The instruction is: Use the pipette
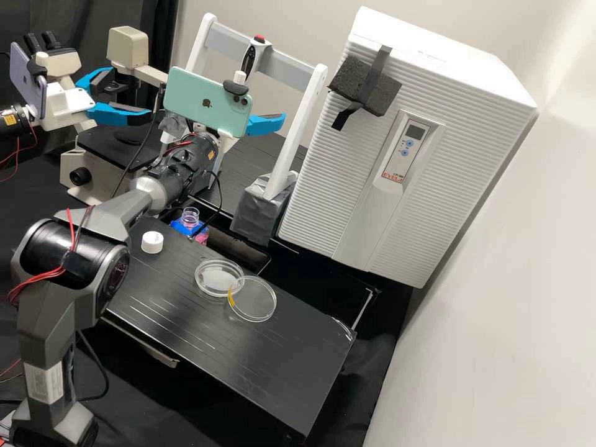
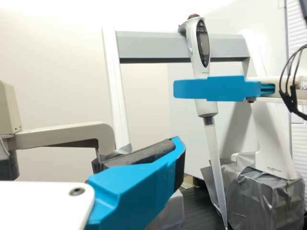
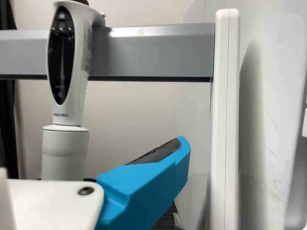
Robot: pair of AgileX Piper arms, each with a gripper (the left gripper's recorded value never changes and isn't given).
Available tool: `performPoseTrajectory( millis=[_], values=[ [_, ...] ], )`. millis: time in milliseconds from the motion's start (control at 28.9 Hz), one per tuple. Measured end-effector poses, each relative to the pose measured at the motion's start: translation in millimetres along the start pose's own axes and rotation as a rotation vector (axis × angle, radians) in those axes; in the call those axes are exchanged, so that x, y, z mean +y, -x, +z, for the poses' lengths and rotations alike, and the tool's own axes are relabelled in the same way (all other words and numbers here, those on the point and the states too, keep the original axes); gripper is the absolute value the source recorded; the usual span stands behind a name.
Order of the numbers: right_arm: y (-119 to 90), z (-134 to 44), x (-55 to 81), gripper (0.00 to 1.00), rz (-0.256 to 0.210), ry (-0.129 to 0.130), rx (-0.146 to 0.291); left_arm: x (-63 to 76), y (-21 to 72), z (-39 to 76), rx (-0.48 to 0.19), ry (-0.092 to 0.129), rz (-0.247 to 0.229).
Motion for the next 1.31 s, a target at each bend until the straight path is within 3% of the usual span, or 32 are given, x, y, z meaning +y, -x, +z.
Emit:
performPoseTrajectory(
  millis=[208, 277, 346, 934, 1038, 1315],
  values=[
    [-2, -3.5, 3.5, 0.00, 0.011, 0.002, 0.008, -1.5, 0.7, 0.3, -0.005, -0.004, -0.006],
    [-2, -4.1, 4.1, 0.00, 0.013, 0.009, 0.010, -1.5, 0.7, 0.4, -0.005, 0.014, -0.006],
    [-2, -4.1, 4.1, 0.00, 0.013, 0.024, 0.010, -1.5, 0.7, 0.4, -0.005, 0.017, -0.006],
    [-2, -7.7, 0.2, 0.00, 0.007, 0.016, 0.011, -2.4, 1.6, -2.4, -0.001, 0.016, -0.011],
    [-2, -7.7, 0.2, 0.00, 0.007, 0.020, 0.011, -2.4, 1.6, -2.7, 0.000, 0.029, -0.011],
    [-1, -12.5, -4.0, 0.00, -0.004, 0.042, 0.023, -3.0, 2.1, -3.3, 0.002, 0.031, -0.013]
  ],
)
